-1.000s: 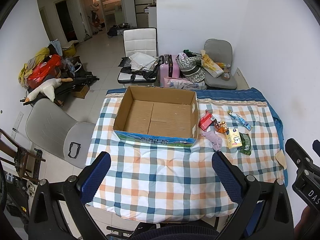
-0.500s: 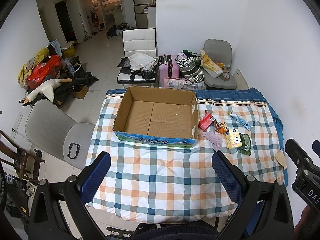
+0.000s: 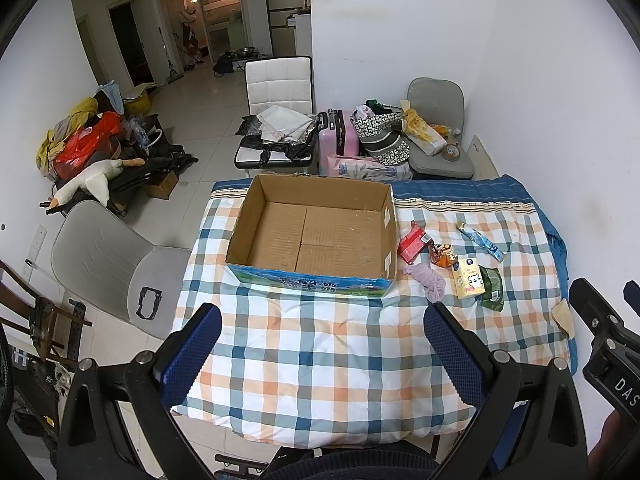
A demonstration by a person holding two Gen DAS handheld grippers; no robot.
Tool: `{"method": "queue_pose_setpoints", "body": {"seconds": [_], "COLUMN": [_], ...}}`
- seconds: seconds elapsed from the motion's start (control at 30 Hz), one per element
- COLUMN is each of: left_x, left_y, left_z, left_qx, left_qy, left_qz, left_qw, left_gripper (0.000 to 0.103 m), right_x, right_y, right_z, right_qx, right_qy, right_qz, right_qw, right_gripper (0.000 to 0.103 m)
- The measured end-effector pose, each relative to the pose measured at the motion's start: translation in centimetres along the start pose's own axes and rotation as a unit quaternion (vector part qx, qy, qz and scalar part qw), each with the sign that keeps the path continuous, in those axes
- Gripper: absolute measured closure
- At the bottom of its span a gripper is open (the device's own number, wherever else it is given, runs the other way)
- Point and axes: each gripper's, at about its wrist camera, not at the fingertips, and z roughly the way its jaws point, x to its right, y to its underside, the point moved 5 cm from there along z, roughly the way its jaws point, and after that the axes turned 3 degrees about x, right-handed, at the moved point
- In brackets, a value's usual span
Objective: Organize soft objects
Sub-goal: 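Grasp the yellow tissue pack with the left tool while the right tool grasps the green bag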
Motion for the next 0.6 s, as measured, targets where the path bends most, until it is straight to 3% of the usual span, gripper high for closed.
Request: {"method": "queue_pose_setpoints", "body": {"seconds": [0.33, 0.5, 0.6], "left_x": [0.0, 1.9, 5.3], "left_y": [-0.3, -2.6, -4.2], "left_z": [0.1, 2.5, 6.0], "left_qx": [0.001, 0.006, -0.007], "left_qy": [0.008, 0.040, 0.054], "left_qz": [0.006, 0.022, 0.047], "left_qw": [1.0000, 0.9989, 0.9974], "left_gripper": [0.000, 0.000, 0.000], "right_x": [-0.1, 1.8, 4.8], "right_y": [0.0, 0.4, 0.4], "right_z": [0.0, 2.8, 6.4], "right_qx": [-0.004, -0.030, -0.056], "right_qy": [-0.004, -0.008, 0.011], "right_qz": [0.009, 0.047, 0.076], "right_qw": [1.000, 0.998, 0.996], "right_gripper": [0.000, 0.000, 0.000]}}
